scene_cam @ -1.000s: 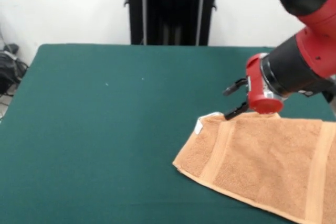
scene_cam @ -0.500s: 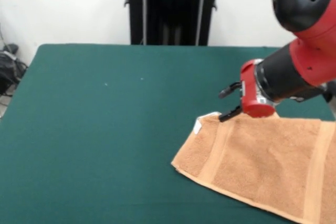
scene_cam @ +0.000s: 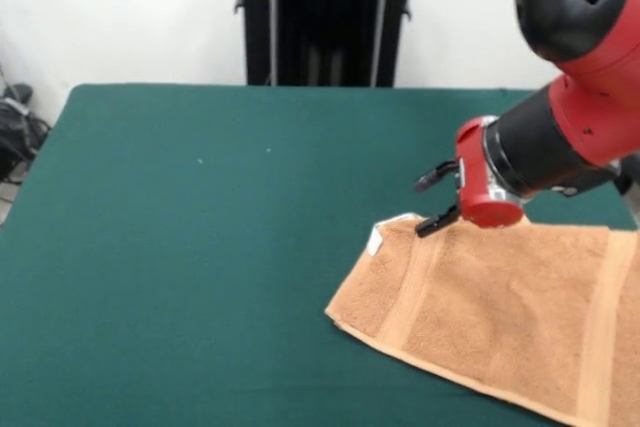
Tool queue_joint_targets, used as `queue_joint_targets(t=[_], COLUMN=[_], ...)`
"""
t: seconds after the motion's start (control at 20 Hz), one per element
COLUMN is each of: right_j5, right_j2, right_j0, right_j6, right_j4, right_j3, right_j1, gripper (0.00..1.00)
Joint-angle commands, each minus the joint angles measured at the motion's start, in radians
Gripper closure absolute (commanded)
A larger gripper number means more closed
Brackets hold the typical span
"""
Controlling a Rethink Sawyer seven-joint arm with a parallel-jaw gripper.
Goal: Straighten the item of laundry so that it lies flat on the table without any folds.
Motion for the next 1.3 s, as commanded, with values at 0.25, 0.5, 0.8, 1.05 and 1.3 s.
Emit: queue_joint_targets(t=[0.25, 0.5, 0.8, 1.05, 1.3], right_j5=[-0.094, -0.076, -0.081, -0.073, -0.075], right_j2=[0.054, 0.047, 0.052, 0.066, 0.069], right_j0=[-0.009, 0.001, 0.015, 0.042, 0.047], right_j6=[0.001, 0.022, 0.035, 0.037, 0.022], right_j4=[-0.047, -0.044, -0.038, -0.020, -0.020], right_j3=[0.076, 0.059, 0.071, 0.121, 0.153], right_j1=[-0.011, 0.003, 0.001, -0.049, -0.079], gripper=[0.00, 0.00, 0.00, 0.00, 0.00])
